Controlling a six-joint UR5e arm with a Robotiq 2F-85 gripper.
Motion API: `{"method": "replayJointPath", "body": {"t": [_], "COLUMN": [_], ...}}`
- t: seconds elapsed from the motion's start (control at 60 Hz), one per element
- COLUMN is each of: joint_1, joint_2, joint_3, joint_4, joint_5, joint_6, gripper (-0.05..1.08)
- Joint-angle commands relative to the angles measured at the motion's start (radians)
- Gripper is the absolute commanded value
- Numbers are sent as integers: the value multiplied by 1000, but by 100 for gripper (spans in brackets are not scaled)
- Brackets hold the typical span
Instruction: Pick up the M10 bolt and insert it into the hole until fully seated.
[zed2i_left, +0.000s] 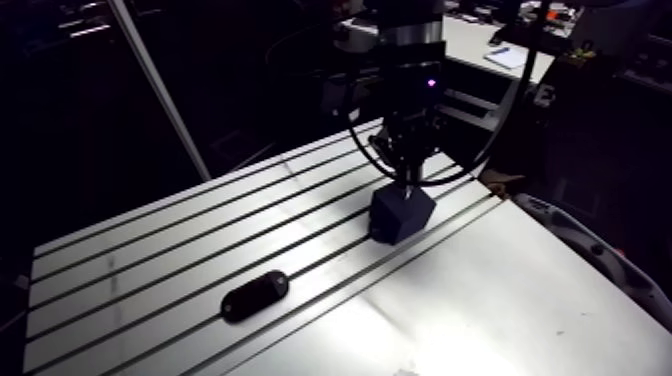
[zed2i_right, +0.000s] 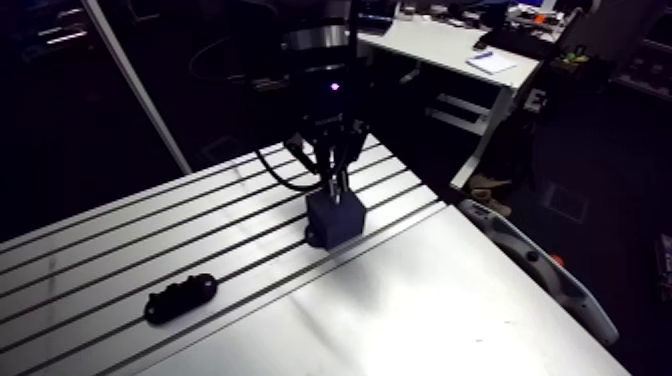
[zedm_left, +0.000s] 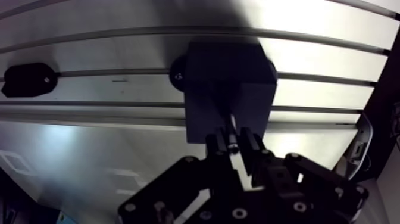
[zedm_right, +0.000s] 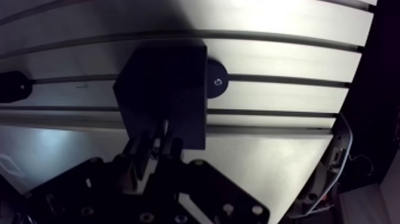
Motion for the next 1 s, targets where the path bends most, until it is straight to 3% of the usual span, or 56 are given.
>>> {"method": "replayJointPath", "body": {"t": [0.017, 0.083, 0.1, 0.117, 0.133, 0.15, 0.167, 0.183, 0.2, 0.217, 0.233, 0.25, 0.583, 0.8, 0.917, 1.0], "joint_1": [1, 1, 1, 1, 1, 1, 1, 1, 3, 3, 4, 5, 6, 7, 15, 34], "joint_2": [1, 1, 0, 0, 0, 0, -3, -3, -3, -3, -6, -8, -35, -94, -142, -192], "joint_3": [11, 14, 14, 14, 16, 16, 16, 16, 16, 16, 16, 17, 19, 21, 16, 10], "joint_4": [-5, -5, -5, -5, -5, -5, -5, -5, -3, -3, -4, -8, -35, -57, -84, -85], "joint_5": [0, 2, 2, 2, 2, 2, 2, 2, 2, 2, 2, 2, 3, 5, 18, 38], "joint_6": [0, 0, 0, 0, 0, 0, 0, 0, 0, 0, -1, -2, -8, -4, -2, 0], "gripper": [105, 99, 91, 91, 74, 74, 45, 45, 16, 16, 3, 1, 1, 0, 0, 0]}}
